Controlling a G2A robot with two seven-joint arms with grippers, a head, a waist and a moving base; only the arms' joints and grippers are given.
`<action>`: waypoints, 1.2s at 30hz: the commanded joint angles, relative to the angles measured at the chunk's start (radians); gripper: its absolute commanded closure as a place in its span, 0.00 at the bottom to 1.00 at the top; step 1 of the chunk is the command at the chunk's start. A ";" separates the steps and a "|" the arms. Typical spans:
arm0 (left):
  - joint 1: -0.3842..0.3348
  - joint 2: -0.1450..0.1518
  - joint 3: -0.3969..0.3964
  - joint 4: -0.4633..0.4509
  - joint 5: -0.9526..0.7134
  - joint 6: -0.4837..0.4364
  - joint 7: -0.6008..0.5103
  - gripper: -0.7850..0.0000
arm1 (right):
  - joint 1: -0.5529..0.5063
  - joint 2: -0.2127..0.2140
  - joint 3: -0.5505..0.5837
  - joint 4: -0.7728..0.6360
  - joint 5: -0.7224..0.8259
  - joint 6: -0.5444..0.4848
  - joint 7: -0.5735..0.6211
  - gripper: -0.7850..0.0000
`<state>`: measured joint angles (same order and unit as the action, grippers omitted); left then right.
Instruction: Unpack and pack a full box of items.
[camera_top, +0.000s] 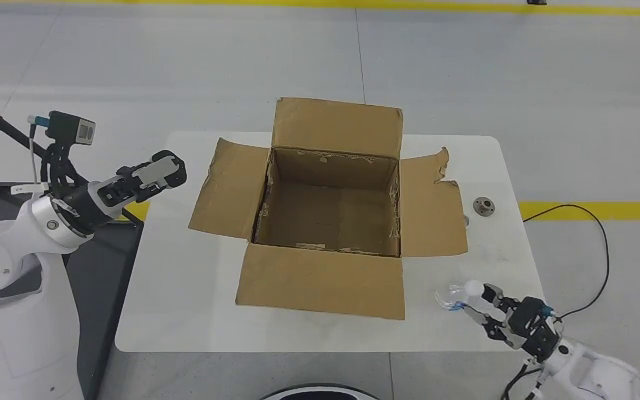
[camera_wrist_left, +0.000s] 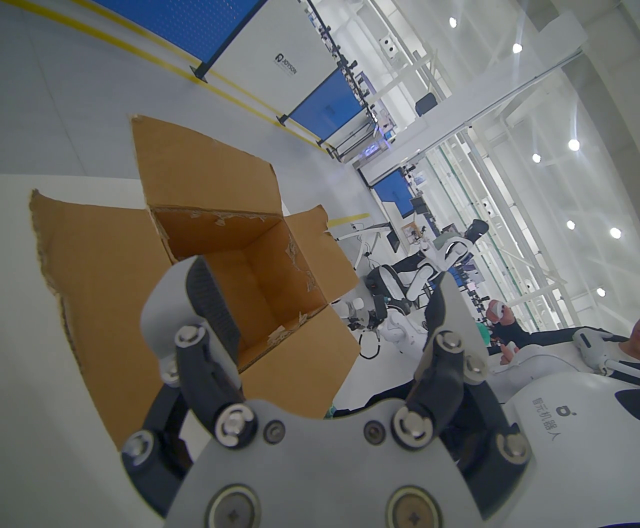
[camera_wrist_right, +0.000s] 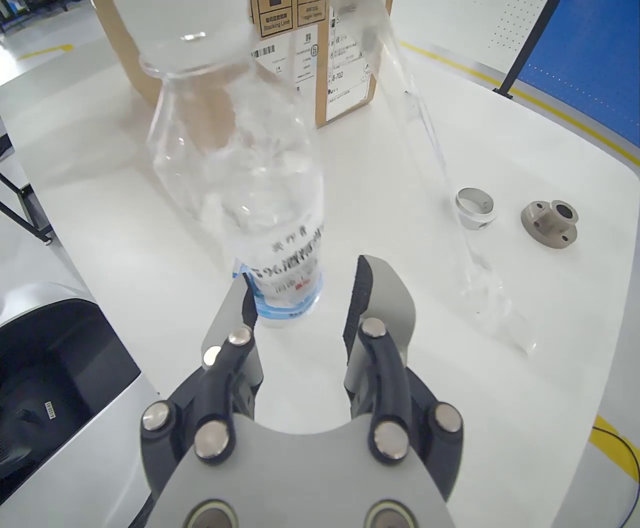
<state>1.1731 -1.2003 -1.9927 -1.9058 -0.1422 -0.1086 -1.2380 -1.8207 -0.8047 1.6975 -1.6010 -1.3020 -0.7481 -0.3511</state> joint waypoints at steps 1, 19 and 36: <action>0.000 0.000 0.000 0.000 0.000 0.000 0.000 0.00 | 0.004 -0.001 0.004 0.002 0.006 -0.002 -0.001 0.28; 0.000 0.000 0.000 0.000 0.000 0.000 0.000 0.00 | 0.097 -0.009 -0.050 -0.035 -0.031 -0.092 -0.018 0.16; 0.000 0.000 0.000 0.000 0.000 0.000 0.000 0.00 | 0.154 -0.020 -0.106 0.001 -0.054 -0.104 -0.024 0.44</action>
<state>1.1731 -1.2003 -1.9927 -1.9058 -0.1422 -0.1086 -1.2380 -1.6685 -0.8237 1.5924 -1.6006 -1.3566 -0.8521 -0.3739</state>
